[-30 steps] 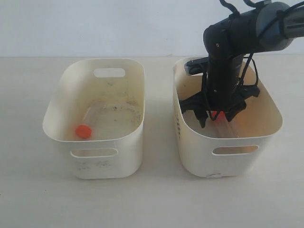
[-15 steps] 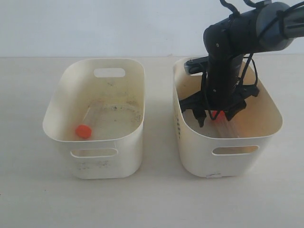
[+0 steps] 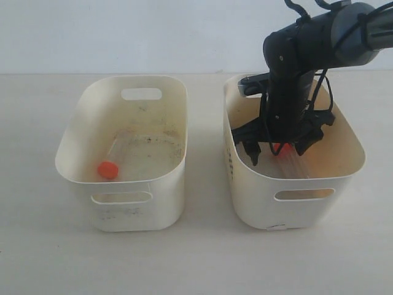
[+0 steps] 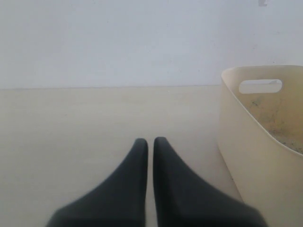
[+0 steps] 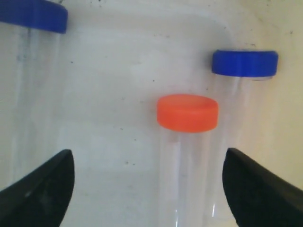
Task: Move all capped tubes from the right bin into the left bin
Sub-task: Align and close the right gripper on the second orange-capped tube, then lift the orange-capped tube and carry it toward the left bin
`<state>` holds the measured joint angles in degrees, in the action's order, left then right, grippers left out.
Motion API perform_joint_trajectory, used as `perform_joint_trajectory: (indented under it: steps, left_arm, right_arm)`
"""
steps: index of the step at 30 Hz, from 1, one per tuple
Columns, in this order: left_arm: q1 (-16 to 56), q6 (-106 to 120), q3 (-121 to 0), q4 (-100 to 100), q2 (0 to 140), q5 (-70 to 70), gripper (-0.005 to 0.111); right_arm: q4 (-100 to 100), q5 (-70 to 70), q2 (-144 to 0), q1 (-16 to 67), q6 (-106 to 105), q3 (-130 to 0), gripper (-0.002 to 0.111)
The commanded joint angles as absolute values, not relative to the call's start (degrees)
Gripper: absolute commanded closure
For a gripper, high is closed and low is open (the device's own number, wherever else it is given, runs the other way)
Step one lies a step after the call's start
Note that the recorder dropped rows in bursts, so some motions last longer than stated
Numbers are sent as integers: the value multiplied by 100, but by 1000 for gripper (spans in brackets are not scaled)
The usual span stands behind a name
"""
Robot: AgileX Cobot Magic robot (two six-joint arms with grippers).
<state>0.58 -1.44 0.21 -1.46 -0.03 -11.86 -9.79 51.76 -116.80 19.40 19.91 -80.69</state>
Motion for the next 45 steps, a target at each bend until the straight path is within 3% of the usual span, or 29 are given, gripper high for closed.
perform_joint_trajectory:
  steps: [1, 11, 13, 17, 21, 45]
  left_arm:
    - [56, -198, 0, -110, 0, -1160, 102]
    - [56, -198, 0, -110, 0, -1160, 102]
    - [56, -198, 0, -110, 0, -1160, 102]
    - [56, -198, 0, -110, 0, -1160, 102]
    - [56, -198, 0, -110, 0, -1160, 102]
    - [56, -198, 0, -110, 0, -1160, 102]
  right_arm:
    - [-862, 5191, -11861, 1901, 1994, -8059, 29]
    - [-812, 5203, -12125, 1901, 1960, -8059, 29]
    - [-812, 5174, -12125, 1901, 1960, -8059, 35]
    - [-812, 5164, -12125, 1901, 1981, -8059, 66]
    - [-815, 5150, -12125, 1901, 1969, -8059, 108]
    - [-820, 4786, -10565, 1901, 1875, -8069, 108]
